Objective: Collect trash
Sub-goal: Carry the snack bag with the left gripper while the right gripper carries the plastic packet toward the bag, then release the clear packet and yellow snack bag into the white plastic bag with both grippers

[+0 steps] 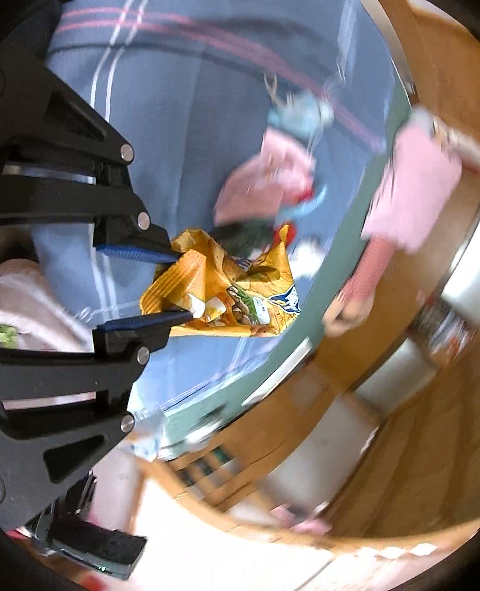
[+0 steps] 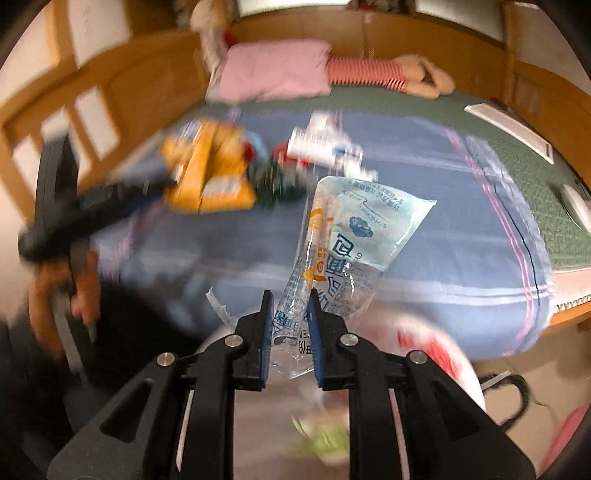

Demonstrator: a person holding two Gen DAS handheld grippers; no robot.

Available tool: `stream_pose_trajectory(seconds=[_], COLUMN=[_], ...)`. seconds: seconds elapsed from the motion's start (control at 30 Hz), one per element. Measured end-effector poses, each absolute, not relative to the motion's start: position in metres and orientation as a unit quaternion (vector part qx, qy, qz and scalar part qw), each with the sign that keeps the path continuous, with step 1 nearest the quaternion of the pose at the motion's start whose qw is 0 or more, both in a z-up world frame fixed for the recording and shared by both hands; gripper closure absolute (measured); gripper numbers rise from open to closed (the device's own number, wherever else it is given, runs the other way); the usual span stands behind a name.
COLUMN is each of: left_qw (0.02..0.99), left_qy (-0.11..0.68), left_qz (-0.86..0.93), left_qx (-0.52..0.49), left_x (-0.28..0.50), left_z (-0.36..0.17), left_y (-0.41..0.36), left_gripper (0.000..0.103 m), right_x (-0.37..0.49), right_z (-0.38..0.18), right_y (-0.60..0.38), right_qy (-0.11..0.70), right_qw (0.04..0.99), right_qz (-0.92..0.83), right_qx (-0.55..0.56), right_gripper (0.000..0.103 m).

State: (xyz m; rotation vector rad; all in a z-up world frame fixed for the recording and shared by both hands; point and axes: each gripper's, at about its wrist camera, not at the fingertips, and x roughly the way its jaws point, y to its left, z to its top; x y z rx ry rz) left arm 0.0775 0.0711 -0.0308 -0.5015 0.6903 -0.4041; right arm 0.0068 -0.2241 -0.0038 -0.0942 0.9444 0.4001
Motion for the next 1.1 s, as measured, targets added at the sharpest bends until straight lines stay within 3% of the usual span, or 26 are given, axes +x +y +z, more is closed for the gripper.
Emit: stream_pose_trajectory(seconds=[0.03,0.13,0.17,0.23,0.5,0.67,0.7,0.73,0.8,0.83,1.1], left_qw=[0.89,0.882,0.878,0.874,0.803,0.759,0.754,0.752,0.762,0.766,0.865], left_qy=[0.335,0.348,0.354,0.359,0.37,0.39,0.399,0.408,0.419,0.421,0.376], left_qz=[-0.209,-0.246,-0.257,-0.271,-0.431,-0.511,-0.515,-0.512,-0.49,-0.482,-0.294], left_qx=[-0.227,-0.2,-0.193,-0.185,-0.18,-0.104,-0.084,-0.07,-0.052,-0.054,-0.158], left_x=[0.075,0.072,0.073,0.07,0.052,0.029,0.025,0.024,0.025,0.026,0.059], left_z=[-0.03,-0.033,-0.035,-0.038,-0.037,-0.04,-0.043,-0.046,-0.051,-0.052,-0.044], left_y=[0.063,0.042,0.037,0.03,-0.001,-0.041,-0.049,-0.055,-0.059,-0.057,0.01], left_gripper=[0.077,0.077,0.077,0.077,0.077,0.076,0.069,0.051,0.024,0.019,0.014], right_x=[0.001,-0.022,-0.026,-0.026,-0.006,-0.013,-0.013,-0.014,-0.012,-0.01,-0.002], right_z=[-0.008,-0.033,-0.036,-0.034,0.013,0.019,0.018,0.018,0.013,0.011,0.0], right_y=[-0.226,-0.228,-0.23,-0.238,-0.34,-0.357,-0.358,-0.362,-0.364,-0.365,-0.344], right_qy=[0.465,0.516,0.514,0.509,0.377,0.34,0.34,0.342,0.348,0.35,0.368], right_qw=[0.861,0.82,0.823,0.83,0.897,0.904,0.904,0.903,0.898,0.896,0.896], right_qz=[0.2,0.231,0.223,0.215,0.086,0.059,0.055,0.055,0.053,0.053,0.054], right_qx=[-0.051,-0.088,-0.096,-0.077,0.216,0.253,0.253,0.255,0.264,0.269,0.244], right_gripper=[0.08,0.03,0.022,0.022,0.022,0.022,0.022,0.022,0.022,0.022,0.022])
